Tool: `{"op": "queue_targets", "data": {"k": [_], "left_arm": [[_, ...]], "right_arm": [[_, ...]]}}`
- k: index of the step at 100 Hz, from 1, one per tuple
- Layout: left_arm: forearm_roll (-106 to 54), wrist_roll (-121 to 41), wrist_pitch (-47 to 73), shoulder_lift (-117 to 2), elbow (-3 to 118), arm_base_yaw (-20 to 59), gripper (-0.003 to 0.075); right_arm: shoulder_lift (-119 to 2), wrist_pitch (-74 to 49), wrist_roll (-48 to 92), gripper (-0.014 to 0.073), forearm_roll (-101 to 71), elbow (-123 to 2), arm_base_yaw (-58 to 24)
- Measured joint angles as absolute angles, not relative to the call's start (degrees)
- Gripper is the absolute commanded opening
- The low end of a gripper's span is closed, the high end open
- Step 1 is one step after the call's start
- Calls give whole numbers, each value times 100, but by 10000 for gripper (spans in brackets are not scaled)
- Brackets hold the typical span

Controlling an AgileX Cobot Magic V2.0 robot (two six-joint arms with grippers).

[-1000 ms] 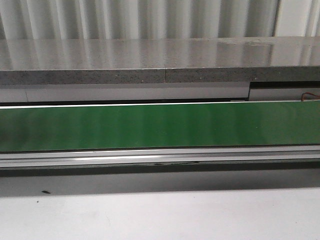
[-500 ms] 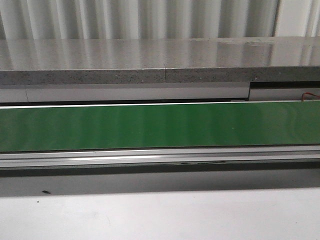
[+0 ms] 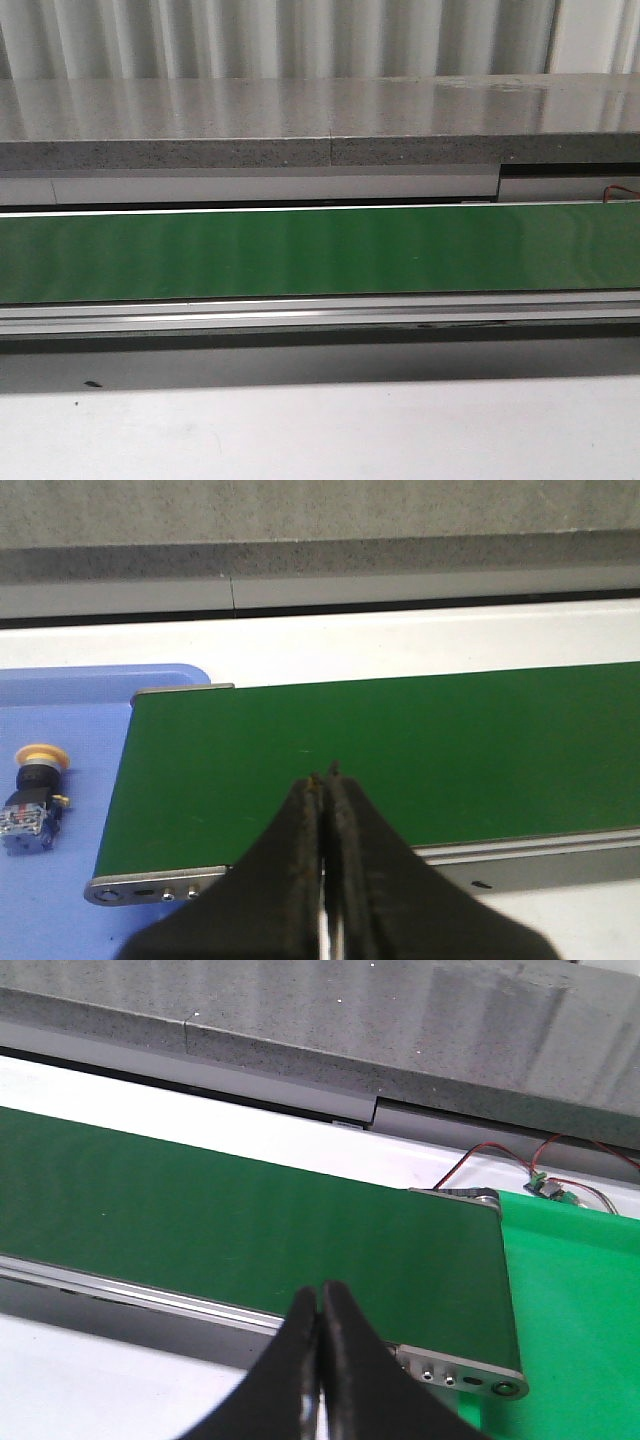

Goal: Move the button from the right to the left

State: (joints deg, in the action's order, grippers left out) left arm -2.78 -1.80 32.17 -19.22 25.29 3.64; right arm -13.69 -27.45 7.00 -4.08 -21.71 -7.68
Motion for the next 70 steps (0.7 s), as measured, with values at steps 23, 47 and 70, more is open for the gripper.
{"op": "queue_targets", "data": {"k": [23, 47, 70], "left_arm": [[-278, -180, 3091, -463, 2164, 364, -20], [-278, -171, 3131, 22, 2128, 364, -20], [-278, -171, 3081, 22, 1827, 364, -20]], "right_arm": [[-1369, -2745, 700, -68, -408, -2171, -768], [-1369, -2745, 700, -68, -408, -2171, -768], [-1369, -2745, 700, -68, -408, -2171, -768]]}}
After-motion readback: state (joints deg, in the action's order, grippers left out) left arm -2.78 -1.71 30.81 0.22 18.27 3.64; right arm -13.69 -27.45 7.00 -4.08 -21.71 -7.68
